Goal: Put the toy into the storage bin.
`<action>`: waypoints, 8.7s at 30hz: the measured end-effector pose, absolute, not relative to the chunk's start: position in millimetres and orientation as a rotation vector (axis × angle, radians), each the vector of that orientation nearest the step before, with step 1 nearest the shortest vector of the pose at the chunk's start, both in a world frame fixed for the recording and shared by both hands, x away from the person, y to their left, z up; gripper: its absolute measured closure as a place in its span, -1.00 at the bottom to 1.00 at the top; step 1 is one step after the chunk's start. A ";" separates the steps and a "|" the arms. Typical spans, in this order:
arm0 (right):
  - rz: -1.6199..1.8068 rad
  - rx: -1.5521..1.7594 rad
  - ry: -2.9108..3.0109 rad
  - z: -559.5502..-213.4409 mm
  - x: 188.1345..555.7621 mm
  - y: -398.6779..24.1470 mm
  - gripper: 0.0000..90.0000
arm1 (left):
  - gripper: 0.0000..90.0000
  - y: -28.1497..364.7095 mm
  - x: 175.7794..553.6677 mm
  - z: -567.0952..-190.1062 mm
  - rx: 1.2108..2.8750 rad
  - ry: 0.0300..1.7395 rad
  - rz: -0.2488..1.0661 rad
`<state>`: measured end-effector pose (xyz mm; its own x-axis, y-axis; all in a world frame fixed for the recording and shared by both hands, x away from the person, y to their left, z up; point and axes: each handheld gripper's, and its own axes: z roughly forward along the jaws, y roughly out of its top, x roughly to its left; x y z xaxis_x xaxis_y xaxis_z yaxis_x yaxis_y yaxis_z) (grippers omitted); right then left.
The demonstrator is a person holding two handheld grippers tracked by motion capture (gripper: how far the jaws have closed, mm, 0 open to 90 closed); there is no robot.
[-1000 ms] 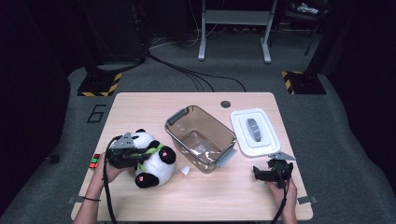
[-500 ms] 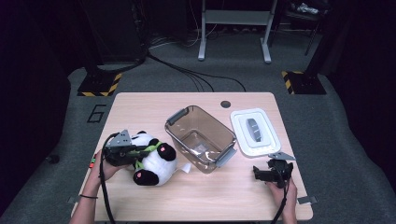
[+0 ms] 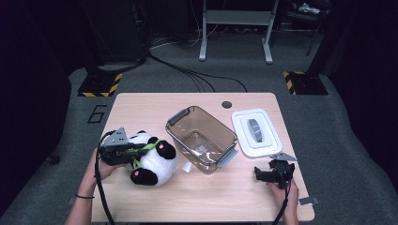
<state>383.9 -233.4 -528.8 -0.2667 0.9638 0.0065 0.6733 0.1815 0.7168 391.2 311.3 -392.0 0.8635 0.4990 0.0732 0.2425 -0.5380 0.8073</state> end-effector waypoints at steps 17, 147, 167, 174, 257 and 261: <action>0.855 1.535 2.012 -528.8 383.9 -233.4 -1.00 | 0.67 317.1 389.3 -351.2 2.136 0.482 0.445; 0.860 1.533 2.012 -528.9 383.9 -233.6 -1.00 | -0.64 134.8 472.6 -353.2 2.174 0.679 0.177; 0.859 1.533 2.012 -528.9 383.9 -233.6 -1.00 | -0.64 100.1 463.7 -380.7 2.342 0.724 0.260; 0.859 1.534 2.012 -528.9 383.9 -233.6 -1.00 | -0.64 136.0 456.6 -361.4 2.194 0.762 0.225; 0.860 1.533 2.013 -528.9 383.9 -233.7 -1.00 | -0.10 50.3 484.7 -385.7 2.407 0.714 0.192; 0.859 1.533 2.013 -529.0 383.9 -233.7 -1.00 | -0.04 47.3 484.4 -390.6 2.428 0.712 0.194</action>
<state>383.9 -233.7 -529.0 -0.2692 0.9631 0.0082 0.6720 0.1817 0.7180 484.4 47.3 -390.6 0.8457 0.5331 -0.0257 0.4460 -0.6795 0.5825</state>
